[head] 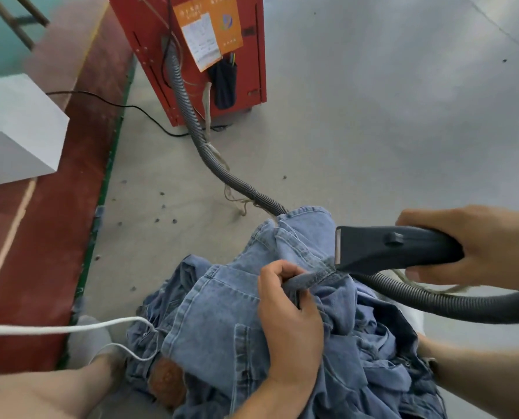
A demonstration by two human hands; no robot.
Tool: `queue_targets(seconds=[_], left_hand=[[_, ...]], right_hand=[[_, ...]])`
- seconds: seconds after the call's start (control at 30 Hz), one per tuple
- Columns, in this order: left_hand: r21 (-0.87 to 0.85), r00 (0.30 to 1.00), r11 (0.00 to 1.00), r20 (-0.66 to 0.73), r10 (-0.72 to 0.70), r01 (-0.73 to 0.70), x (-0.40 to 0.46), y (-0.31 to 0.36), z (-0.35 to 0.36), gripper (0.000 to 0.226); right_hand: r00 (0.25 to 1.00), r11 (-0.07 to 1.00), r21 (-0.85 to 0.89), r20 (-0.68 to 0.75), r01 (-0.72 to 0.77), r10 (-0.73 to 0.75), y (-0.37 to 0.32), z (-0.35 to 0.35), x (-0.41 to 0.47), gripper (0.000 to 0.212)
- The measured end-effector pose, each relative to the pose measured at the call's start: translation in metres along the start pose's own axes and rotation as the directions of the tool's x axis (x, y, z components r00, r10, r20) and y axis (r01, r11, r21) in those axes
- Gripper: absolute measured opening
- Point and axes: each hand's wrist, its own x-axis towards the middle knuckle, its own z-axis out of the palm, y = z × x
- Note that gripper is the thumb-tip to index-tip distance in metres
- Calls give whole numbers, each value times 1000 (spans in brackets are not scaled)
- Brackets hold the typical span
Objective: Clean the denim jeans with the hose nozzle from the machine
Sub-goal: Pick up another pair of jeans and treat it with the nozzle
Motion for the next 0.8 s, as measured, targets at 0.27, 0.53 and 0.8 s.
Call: queue_targets(seconds=[0.27,0.53,0.8], left_hand=[[34,999,999,3,32,-32,4,-3,3,51],[62,1000,998,2,26,-26,7,-3,1,56],[56,997,995,-11,79,-78,2,-6,2,47]], right_hand=[[994,988,-118,69,95,-87,-25,20,12,27],[989,987,132,-127,94,-77,-18,-1,17,31],[991,993,40,63,114,-116,-31,21,23,23]])
